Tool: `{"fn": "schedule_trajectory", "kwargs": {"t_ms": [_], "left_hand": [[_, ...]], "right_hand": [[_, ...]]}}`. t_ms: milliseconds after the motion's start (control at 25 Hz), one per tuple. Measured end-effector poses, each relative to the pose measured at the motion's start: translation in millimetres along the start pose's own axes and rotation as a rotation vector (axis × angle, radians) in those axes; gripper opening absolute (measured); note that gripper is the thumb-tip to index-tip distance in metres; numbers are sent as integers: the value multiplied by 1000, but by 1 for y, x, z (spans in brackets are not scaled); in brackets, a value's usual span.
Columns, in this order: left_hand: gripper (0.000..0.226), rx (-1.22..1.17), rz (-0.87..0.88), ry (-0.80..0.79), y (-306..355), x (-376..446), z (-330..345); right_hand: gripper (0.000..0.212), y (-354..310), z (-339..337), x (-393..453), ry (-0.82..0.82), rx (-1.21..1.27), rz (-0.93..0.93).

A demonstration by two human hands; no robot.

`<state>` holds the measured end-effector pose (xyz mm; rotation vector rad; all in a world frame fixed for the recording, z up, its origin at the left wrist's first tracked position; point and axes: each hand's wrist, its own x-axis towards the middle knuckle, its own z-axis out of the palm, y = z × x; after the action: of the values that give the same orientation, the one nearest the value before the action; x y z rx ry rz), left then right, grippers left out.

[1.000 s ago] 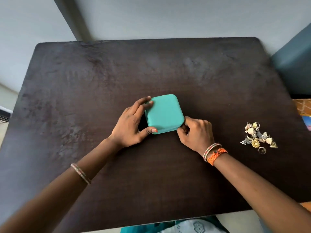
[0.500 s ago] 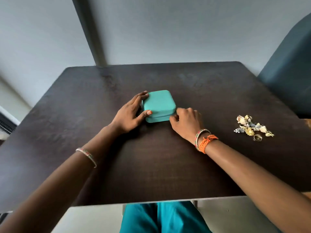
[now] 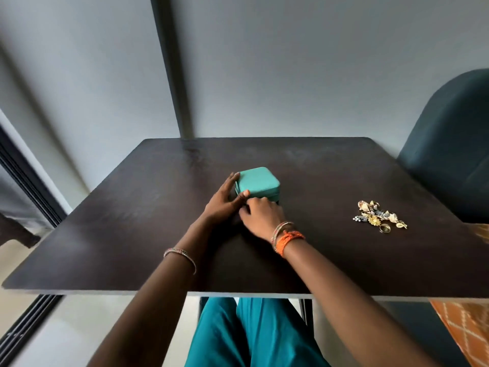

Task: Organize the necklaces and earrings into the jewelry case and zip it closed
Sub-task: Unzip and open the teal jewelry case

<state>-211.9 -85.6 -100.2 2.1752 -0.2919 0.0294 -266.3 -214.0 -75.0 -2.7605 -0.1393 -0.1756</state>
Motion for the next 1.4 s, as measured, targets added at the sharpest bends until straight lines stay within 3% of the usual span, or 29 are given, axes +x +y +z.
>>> {"fn": "schedule_trajectory", "kwargs": {"t_ms": [80,200,400,640,840,1040,1200,1400], "left_hand": [[96,122,-14,16,0,-10,8],[95,244,58,93,3,-12,15],[38,215,98,163,-6,-11,14],[7,155,187,263,-7,-12,8],[26,53,102,231,-6,-10,9],[26,141,131,261,-6,-15,9],[42,276,84,207,0,-16,14],[22,306,179,164,-3,-15,10]], "right_hand": [[34,19,-16,3,102,32,81],[16,42,-31,25,299,92,71],[36,53,-4,63,41,340,-87],[38,58,8,54,123,444,-58],[39,58,19,51,238,470,-76],[39,58,19,53,253,486,-69],[38,58,19,52,266,498,-64],[39,57,17,50,252,487,-64]]}}
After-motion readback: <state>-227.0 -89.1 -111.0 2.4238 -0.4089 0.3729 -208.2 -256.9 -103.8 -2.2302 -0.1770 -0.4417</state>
